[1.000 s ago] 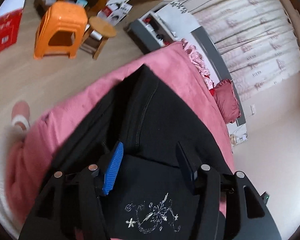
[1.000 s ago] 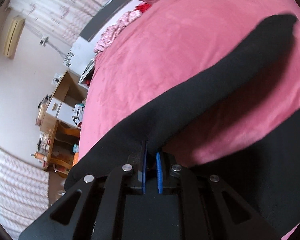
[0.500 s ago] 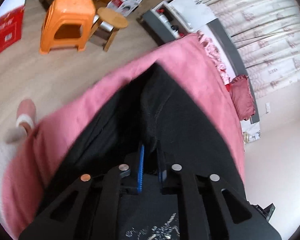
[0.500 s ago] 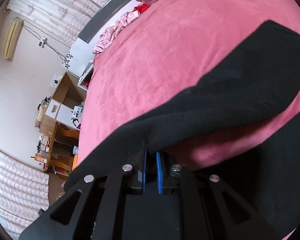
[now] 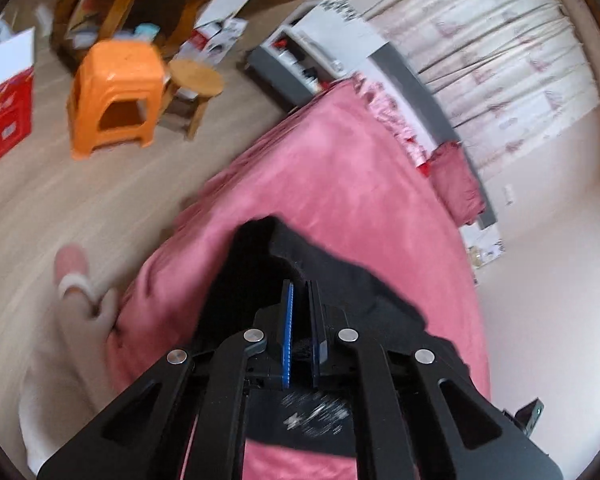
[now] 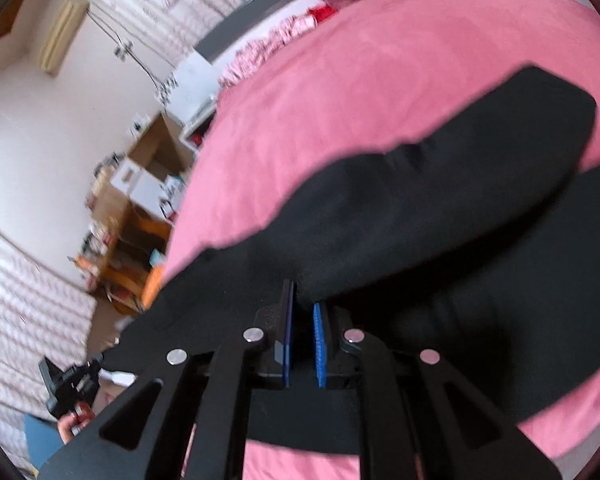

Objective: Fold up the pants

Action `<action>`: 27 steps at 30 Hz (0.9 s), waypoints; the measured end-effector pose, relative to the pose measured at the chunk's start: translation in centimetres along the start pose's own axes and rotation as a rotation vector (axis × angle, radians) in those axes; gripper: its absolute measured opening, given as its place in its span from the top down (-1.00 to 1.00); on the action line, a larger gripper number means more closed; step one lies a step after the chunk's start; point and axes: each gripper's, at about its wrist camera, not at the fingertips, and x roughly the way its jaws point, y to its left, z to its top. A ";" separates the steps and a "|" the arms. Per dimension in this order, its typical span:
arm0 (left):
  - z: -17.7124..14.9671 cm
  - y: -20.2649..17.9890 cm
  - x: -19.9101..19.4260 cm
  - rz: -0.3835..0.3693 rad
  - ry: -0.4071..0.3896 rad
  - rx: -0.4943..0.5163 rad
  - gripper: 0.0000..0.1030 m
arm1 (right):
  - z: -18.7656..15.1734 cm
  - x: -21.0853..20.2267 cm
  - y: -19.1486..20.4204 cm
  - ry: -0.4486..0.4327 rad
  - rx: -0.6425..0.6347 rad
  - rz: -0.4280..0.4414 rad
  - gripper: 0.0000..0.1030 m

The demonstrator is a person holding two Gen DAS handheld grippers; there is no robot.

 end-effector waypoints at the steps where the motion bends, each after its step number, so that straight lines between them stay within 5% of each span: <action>1: -0.7 1.0 0.3 0.012 0.015 -0.029 0.89 | -1.2 0.2 -0.5 0.019 0.002 -0.013 0.84; 5: -2.7 3.5 1.1 0.059 0.074 -0.087 0.89 | -4.6 1.4 -2.3 0.072 0.041 -0.040 0.84; 12: -3.5 2.7 0.8 0.103 0.078 -0.041 0.89 | -5.4 4.0 -4.0 0.115 0.040 -0.077 0.76; 13: -3.5 2.6 0.6 0.101 0.075 -0.044 0.88 | -5.3 4.0 -4.1 0.112 0.041 -0.074 0.52; 14: -3.6 2.6 0.2 0.106 0.068 -0.053 0.83 | -5.3 3.8 -4.2 0.100 0.053 -0.063 0.03; 16: -3.9 2.5 -0.4 0.109 0.065 -0.076 0.73 | -5.0 2.9 -4.8 0.053 0.086 -0.038 -0.30; 21: -5.2 1.2 -1.2 0.063 0.092 -0.080 0.73 | -3.5 1.6 -7.4 -0.014 0.154 -0.037 -0.28; 27: -6.2 0.3 -0.9 -0.089 0.079 -0.131 0.73 | -1.5 0.3 -12.3 -0.105 0.339 -0.049 -0.22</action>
